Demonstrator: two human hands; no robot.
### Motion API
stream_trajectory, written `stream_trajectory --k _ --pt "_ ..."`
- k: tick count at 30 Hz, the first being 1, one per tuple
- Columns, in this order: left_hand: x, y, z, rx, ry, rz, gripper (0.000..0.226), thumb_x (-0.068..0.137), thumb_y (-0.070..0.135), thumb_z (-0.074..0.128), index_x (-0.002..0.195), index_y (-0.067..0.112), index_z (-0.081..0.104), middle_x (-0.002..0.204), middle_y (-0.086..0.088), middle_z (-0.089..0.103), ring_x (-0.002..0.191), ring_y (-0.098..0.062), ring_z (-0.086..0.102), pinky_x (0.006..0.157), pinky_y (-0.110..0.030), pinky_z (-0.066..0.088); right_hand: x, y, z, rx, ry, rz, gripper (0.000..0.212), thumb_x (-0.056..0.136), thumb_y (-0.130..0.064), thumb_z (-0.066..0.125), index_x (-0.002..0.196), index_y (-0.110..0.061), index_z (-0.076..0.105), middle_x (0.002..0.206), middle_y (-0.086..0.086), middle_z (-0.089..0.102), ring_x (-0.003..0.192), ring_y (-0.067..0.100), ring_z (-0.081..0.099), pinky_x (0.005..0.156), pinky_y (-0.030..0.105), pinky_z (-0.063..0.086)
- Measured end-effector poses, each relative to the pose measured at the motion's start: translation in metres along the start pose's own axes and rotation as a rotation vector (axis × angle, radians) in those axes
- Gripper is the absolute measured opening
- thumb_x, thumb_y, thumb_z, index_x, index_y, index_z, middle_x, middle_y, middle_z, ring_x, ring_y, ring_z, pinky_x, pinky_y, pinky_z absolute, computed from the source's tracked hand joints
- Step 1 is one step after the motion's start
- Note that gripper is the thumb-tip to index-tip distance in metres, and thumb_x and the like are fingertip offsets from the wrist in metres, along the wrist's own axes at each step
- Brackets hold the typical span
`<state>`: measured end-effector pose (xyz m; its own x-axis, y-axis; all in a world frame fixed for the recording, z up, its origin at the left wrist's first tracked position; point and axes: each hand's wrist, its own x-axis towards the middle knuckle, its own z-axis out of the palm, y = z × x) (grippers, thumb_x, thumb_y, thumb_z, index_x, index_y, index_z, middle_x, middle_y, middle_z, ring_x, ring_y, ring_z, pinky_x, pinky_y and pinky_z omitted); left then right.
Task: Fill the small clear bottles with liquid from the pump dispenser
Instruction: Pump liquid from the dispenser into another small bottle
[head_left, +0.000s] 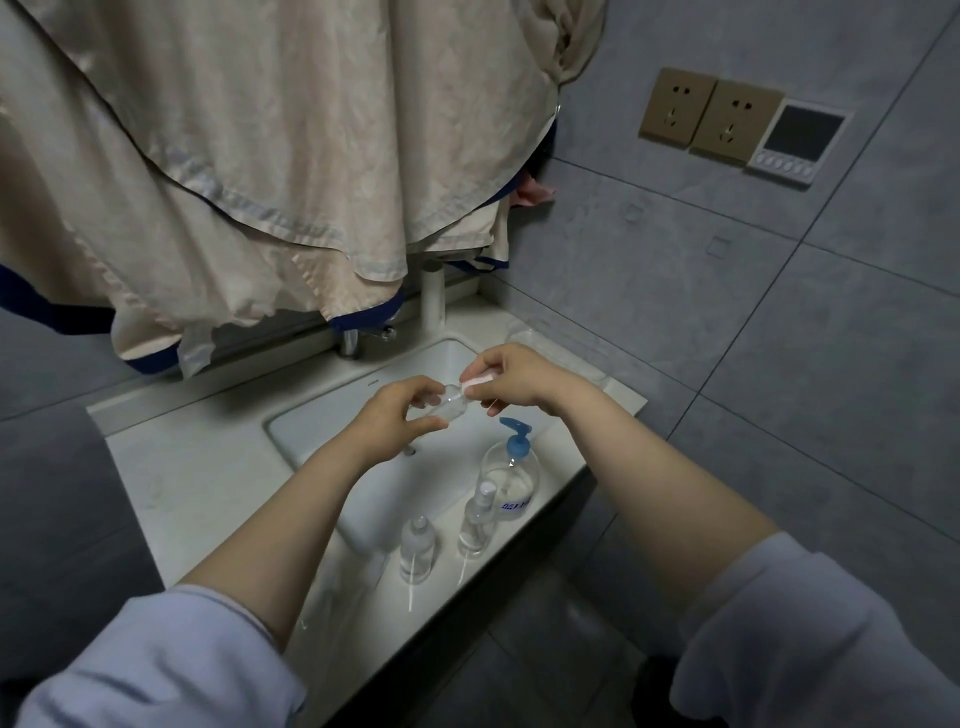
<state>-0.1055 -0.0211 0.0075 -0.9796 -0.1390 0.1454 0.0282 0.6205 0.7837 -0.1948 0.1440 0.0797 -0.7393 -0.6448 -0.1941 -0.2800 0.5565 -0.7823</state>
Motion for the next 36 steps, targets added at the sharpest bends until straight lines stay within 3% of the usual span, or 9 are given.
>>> stream_trajectory --k 4,6,8,14,17,22,25,30,36 --pt "0.004 -0.002 -0.004 -0.021 -0.055 -0.023 0.038 0.078 0.016 0.072 0.113 0.015 0.059 0.109 -0.004 0.063 0.102 -0.017 0.058 0.093 -0.029 0.045 -0.001 0.001 -0.003 0.009 0.026 -0.047 0.021 0.082 0.0 0.069 0.095 -0.017 0.069 0.105 0.007 0.062 0.081 0.014 0.061 0.063 0.017 0.054" --pt "0.003 -0.004 -0.007 -0.021 -0.086 -0.05 0.038 0.079 0.015 0.071 0.114 0.014 0.059 0.109 -0.003 0.062 0.103 -0.018 0.058 0.094 -0.03 0.045 -0.001 0.002 -0.008 0.031 0.064 -0.046 0.024 0.081 0.002 0.069 0.092 -0.019 0.07 0.11 0.008 0.062 0.086 0.018 0.063 0.073 0.024 0.057" --pt "0.002 -0.007 -0.009 -0.04 -0.069 -0.081 0.038 0.079 0.015 0.071 0.115 0.014 0.058 0.109 -0.003 0.062 0.103 -0.018 0.057 0.095 -0.032 0.046 -0.002 0.004 -0.013 0.071 0.076 -0.04 0.024 0.08 0.002 0.069 0.092 -0.019 0.07 0.107 0.007 0.061 0.086 0.018 0.062 0.073 0.025 0.057" --pt "0.0 -0.015 -0.008 0.014 0.118 -0.146 0.039 0.075 0.013 0.075 0.11 0.008 0.058 0.104 -0.005 0.059 0.096 -0.019 0.054 0.085 -0.027 0.042 -0.007 0.007 -0.02 0.186 0.115 -0.018 0.018 0.081 -0.001 0.071 0.094 -0.014 0.068 0.095 0.005 0.06 0.073 0.015 0.062 0.064 0.02 0.057" --pt "0.001 -0.025 -0.012 -0.002 0.245 -0.273 0.041 0.072 0.011 0.077 0.108 0.005 0.057 0.105 -0.01 0.061 0.097 -0.025 0.056 0.086 -0.031 0.043 -0.009 0.006 -0.024 0.224 0.158 -0.015 0.015 0.082 -0.005 0.07 0.094 -0.013 0.066 0.091 0.006 0.061 0.068 0.015 0.063 0.065 0.021 0.058" --pt "-0.003 -0.04 -0.02 -0.021 0.449 -0.473 0.042 0.07 0.015 0.078 0.103 0.001 0.058 0.105 -0.016 0.063 0.09 -0.025 0.057 0.075 -0.027 0.038 -0.018 0.004 -0.027 0.251 0.275 -0.039 0.017 0.08 -0.005 0.07 0.096 -0.008 0.065 0.091 0.005 0.061 0.069 0.015 0.063 0.065 0.023 0.058" --pt "-0.008 -0.04 -0.024 -0.087 0.549 -0.53 0.043 0.07 0.017 0.079 0.103 0.002 0.057 0.097 -0.013 0.061 0.093 -0.03 0.059 0.079 -0.033 0.044 -0.025 0.001 -0.015 0.144 0.281 -0.122 0.018 0.077 -0.004 0.073 0.093 -0.008 0.065 0.09 0.003 0.061 0.073 0.013 0.062 0.064 0.024 0.059" --pt "-0.013 -0.035 -0.028 -0.233 0.633 -0.516 0.045 0.071 0.015 0.078 0.106 -0.001 0.055 0.09 -0.009 0.054 0.08 -0.02 0.051 0.078 -0.032 0.045 -0.035 0.0 0.03 -0.078 0.21 -0.305 0.016 0.073 -0.007 0.073 0.087 -0.013 0.068 0.085 -0.002 0.064 0.071 0.004 0.057 0.061 0.008 0.045" --pt "-0.026 -0.036 -0.038 -0.334 0.659 -0.488 0.039 0.072 0.014 0.077 0.102 0.007 0.052 0.086 -0.005 0.053 0.081 -0.019 0.051 0.077 -0.029 0.044 -0.045 -0.001 0.083 -0.368 0.09 -0.511 0.016 0.077 -0.009 0.068 0.093 -0.01 0.064 0.093 0.002 0.061 0.08 0.016 0.057 0.069 0.021 0.043"
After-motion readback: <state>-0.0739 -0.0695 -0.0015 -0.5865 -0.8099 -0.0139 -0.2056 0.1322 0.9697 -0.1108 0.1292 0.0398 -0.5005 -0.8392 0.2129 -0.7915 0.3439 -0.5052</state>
